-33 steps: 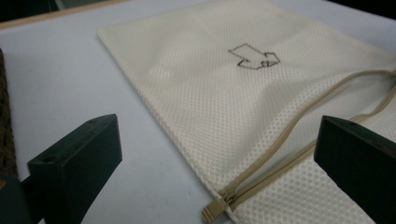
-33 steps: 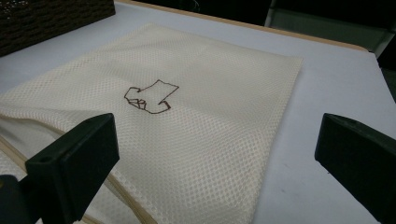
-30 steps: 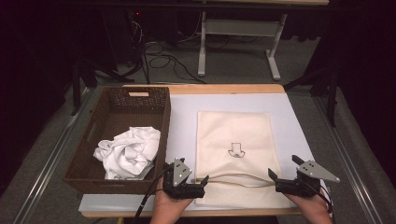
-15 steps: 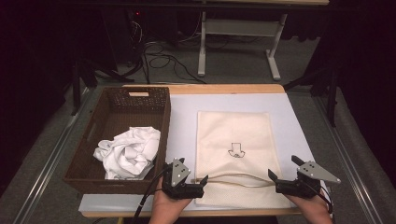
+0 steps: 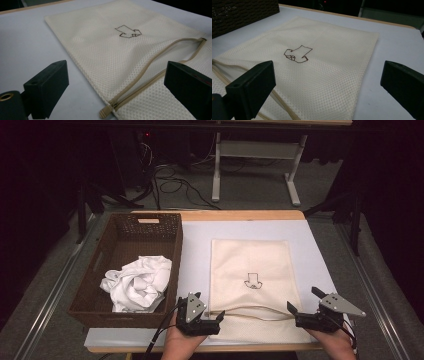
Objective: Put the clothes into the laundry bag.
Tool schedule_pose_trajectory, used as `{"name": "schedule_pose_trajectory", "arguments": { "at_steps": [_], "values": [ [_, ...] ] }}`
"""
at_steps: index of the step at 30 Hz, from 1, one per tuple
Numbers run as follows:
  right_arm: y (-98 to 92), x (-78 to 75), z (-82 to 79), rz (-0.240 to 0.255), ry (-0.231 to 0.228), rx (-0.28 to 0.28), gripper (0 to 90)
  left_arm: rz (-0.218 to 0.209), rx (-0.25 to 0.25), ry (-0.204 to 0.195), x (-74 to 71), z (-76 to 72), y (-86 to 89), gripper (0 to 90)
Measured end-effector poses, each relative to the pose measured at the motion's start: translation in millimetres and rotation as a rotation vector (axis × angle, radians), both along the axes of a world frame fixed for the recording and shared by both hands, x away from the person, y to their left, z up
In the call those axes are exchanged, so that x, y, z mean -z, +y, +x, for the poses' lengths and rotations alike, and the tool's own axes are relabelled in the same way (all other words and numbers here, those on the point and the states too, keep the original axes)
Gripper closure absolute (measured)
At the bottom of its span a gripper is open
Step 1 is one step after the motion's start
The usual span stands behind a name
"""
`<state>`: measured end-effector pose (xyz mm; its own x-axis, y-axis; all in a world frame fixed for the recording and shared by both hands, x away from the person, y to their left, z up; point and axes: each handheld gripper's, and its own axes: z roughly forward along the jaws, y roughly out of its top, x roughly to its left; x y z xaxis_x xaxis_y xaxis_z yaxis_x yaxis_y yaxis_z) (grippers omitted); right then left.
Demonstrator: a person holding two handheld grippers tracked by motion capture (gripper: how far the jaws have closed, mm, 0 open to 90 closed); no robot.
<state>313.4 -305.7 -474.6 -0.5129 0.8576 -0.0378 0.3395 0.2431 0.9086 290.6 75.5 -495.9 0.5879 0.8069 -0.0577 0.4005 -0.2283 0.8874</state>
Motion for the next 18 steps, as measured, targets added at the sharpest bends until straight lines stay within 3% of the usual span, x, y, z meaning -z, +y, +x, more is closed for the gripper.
{"name": "schedule_pose_trajectory", "arguments": {
  "at_steps": [2, 6, 9, 13, 18],
  "values": [
    [-1.0, 0.7, 0.2, 0.01, 0.001, 0.002, 0.4, 0.005, 0.012, 0.014, -0.4, -4.6, 1.7, 9.8],
    [-2.0, 1.5, 1.2, 0.012, 0.005, 0.0, 0.4, 0.096, 0.066, 0.046, 2.1, -16.4, 1.8, 17.4],
    [-1.4, 1.9, 0.5, 0.004, 0.003, 0.0, 0.5, 0.078, 0.055, 0.074, 13.3, -23.9, 2.5, 25.5],
    [-1.5, 4.5, 2.5, -0.006, 0.013, 0.001, 0.7, 0.063, 0.044, 0.166, 27.0, -23.2, 1.4, 34.0],
    [-1.0, 6.9, 4.1, -0.008, 0.039, 0.006, 2.2, 0.053, 0.061, 0.177, 31.2, -22.8, -1.1, 50.8]
  ]
}}
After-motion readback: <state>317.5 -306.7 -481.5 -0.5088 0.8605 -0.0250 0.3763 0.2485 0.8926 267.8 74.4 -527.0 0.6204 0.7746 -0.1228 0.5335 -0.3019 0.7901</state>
